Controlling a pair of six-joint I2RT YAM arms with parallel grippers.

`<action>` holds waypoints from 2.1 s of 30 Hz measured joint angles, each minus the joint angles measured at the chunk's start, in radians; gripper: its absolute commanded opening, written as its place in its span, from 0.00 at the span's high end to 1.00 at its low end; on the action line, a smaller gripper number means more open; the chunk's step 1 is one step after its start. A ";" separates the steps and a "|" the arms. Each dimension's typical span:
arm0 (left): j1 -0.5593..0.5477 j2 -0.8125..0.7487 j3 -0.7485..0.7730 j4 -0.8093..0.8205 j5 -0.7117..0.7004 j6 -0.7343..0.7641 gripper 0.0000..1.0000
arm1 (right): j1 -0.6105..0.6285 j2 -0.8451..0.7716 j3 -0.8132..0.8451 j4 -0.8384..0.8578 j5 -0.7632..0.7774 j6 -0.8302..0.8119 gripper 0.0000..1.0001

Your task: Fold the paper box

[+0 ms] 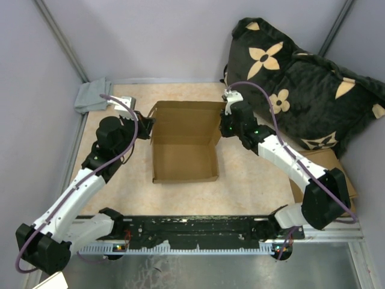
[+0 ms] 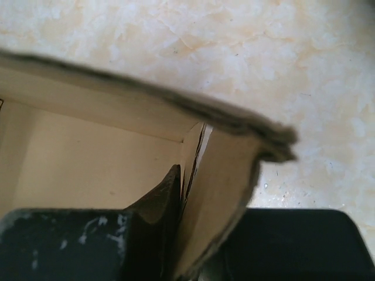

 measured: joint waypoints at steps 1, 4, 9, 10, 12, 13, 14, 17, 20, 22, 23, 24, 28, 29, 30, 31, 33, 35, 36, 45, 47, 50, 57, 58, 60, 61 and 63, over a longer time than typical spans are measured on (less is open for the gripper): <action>0.002 0.000 -0.002 0.007 -0.006 -0.010 1.00 | 0.008 0.000 0.000 0.001 0.017 0.002 0.92; 0.003 0.000 -0.016 0.034 -0.013 -0.037 1.00 | 0.023 -0.002 -0.002 0.023 0.070 0.006 0.93; 0.003 0.001 -0.040 0.085 -0.014 -0.077 1.00 | 0.048 -0.049 -0.036 0.078 0.160 -0.003 0.93; 0.003 0.002 -0.042 0.093 -0.014 -0.084 1.00 | 0.054 -0.063 -0.047 0.092 0.175 -0.008 0.93; 0.003 0.007 -0.050 0.123 -0.014 -0.100 1.00 | 0.065 -0.094 -0.075 0.121 0.200 -0.019 0.93; 0.003 0.010 -0.054 0.139 -0.015 -0.111 1.00 | 0.072 -0.109 -0.090 0.138 0.215 -0.025 0.93; 0.003 0.013 -0.057 0.149 -0.015 -0.117 1.00 | 0.079 -0.119 -0.103 0.153 0.231 -0.029 0.93; 0.004 0.027 -0.071 0.190 -0.016 -0.142 1.00 | 0.100 -0.135 -0.139 0.196 0.274 -0.047 0.93; 0.006 0.042 -0.090 0.220 -0.015 -0.159 1.00 | 0.124 -0.137 -0.179 0.233 0.317 -0.056 0.93; 0.007 0.047 -0.106 0.232 -0.016 -0.168 1.00 | 0.142 -0.137 -0.208 0.260 0.345 -0.063 0.93; 0.007 0.048 -0.118 0.237 -0.016 -0.172 1.00 | 0.152 -0.137 -0.224 0.271 0.359 -0.066 0.93; 0.007 0.047 -0.131 0.240 -0.015 -0.177 1.00 | 0.163 -0.137 -0.243 0.283 0.374 -0.067 0.93; 0.008 0.036 -0.181 0.257 -0.016 -0.196 1.00 | 0.201 -0.147 -0.293 0.338 0.426 -0.070 0.93; 0.008 0.026 -0.195 0.257 -0.016 -0.203 1.00 | 0.207 -0.152 -0.300 0.344 0.437 -0.071 0.93; 0.008 0.015 -0.210 0.257 -0.015 -0.210 1.00 | 0.215 -0.157 -0.310 0.352 0.451 -0.071 0.92; 0.008 0.007 -0.220 0.255 -0.015 -0.217 1.00 | 0.224 -0.160 -0.315 0.356 0.463 -0.071 0.93; 0.008 -0.012 -0.239 0.247 -0.012 -0.230 1.00 | 0.241 -0.165 -0.319 0.358 0.486 -0.070 0.92; 0.008 -0.035 -0.259 0.236 -0.011 -0.241 1.00 | 0.256 -0.171 -0.330 0.361 0.503 -0.069 0.92; 0.008 -0.049 -0.268 0.228 -0.011 -0.246 0.99 | 0.263 -0.178 -0.336 0.363 0.511 -0.069 0.92; 0.006 -0.175 -0.362 0.191 0.023 -0.314 0.96 | 0.321 -0.258 -0.429 0.385 0.550 -0.011 0.92; 0.005 -0.191 -0.378 0.193 0.031 -0.336 0.96 | 0.335 -0.269 -0.452 0.391 0.560 0.006 0.92; 0.001 -0.208 -0.393 0.194 0.043 -0.360 0.96 | 0.351 -0.275 -0.467 0.397 0.580 0.026 0.91; 0.000 -0.249 -0.423 0.176 0.074 -0.417 0.95 | 0.376 -0.293 -0.499 0.412 0.613 0.063 0.91; -0.001 -0.258 -0.430 0.171 0.078 -0.429 0.95 | 0.380 -0.294 -0.500 0.411 0.616 0.064 0.91; -0.001 -0.266 -0.435 0.161 0.082 -0.445 0.95 | 0.384 -0.294 -0.500 0.410 0.622 0.070 0.91; -0.001 -0.268 -0.436 0.159 0.085 -0.455 0.95 | 0.385 -0.294 -0.500 0.410 0.624 0.070 0.91; -0.001 -0.267 -0.436 0.159 0.089 -0.467 0.95 | 0.386 -0.294 -0.500 0.407 0.627 0.070 0.91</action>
